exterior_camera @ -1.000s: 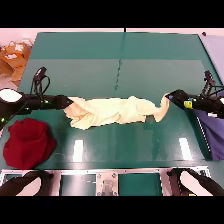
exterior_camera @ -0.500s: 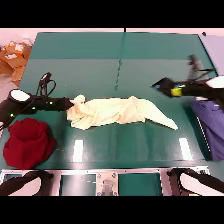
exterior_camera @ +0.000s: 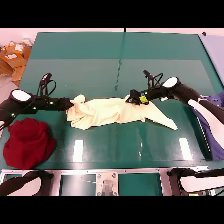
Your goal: Fold the shirts.
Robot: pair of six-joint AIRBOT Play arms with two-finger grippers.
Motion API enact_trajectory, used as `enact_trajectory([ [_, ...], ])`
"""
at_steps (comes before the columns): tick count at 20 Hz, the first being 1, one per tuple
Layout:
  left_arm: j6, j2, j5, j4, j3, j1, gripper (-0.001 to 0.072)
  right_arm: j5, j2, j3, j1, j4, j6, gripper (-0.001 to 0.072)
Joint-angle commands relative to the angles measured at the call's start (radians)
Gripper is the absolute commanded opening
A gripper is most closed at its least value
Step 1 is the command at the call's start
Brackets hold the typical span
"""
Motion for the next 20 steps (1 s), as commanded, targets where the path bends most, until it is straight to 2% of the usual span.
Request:
enact_trajectory([
  [1, -0.034, 0.0, 0.013, 0.041, 0.033, 0.016, 0.0027, 0.174, 0.035, 0.087, -0.03, -0.064, 0.018, 0.0014],
  [3, -0.067, 0.0, -0.017, 0.065, 0.085, 0.067, 0.0026, 0.274, 0.168, 0.093, -0.097, -0.248, 0.102, 0.0013],
  [5, -0.083, 0.0, -0.063, 0.104, 0.138, 0.134, 0.0027, 0.37, 0.335, 0.086, -0.175, -0.549, 0.24, 0.0013],
  [7, -0.083, 0.0, -0.114, 0.146, 0.176, 0.192, 0.0027, 0.386, 0.483, 0.059, -0.276, -0.791, 0.373, 0.0013],
  [9, -0.096, 0.0, -0.184, 0.163, 0.211, 0.244, 0.0026, 0.374, 0.568, 0.051, -0.401, -0.807, 0.393, 0.0013],
  [12, -0.105, 0.0, -0.283, 0.162, 0.252, 0.304, 0.0026, 0.36, 0.6, 0.05, -0.514, -0.788, 0.381, 0.0013],
  [15, -0.105, 0.0, -0.367, 0.15, 0.253, 0.308, 0.0026, 0.318, 0.6, 0.008, -0.512, -0.713, 0.363, 0.0013],
  [17, -0.105, 0.0, -0.389, 0.123, 0.253, 0.308, 0.0027, 0.238, 0.599, -0.055, -0.504, -0.621, 0.338, 0.0014],
  [20, -0.105, 0.0, -0.422, 0.099, 0.241, 0.295, 0.0027, 0.113, 0.596, -0.176, -0.483, -0.572, 0.339, 0.0014],
])
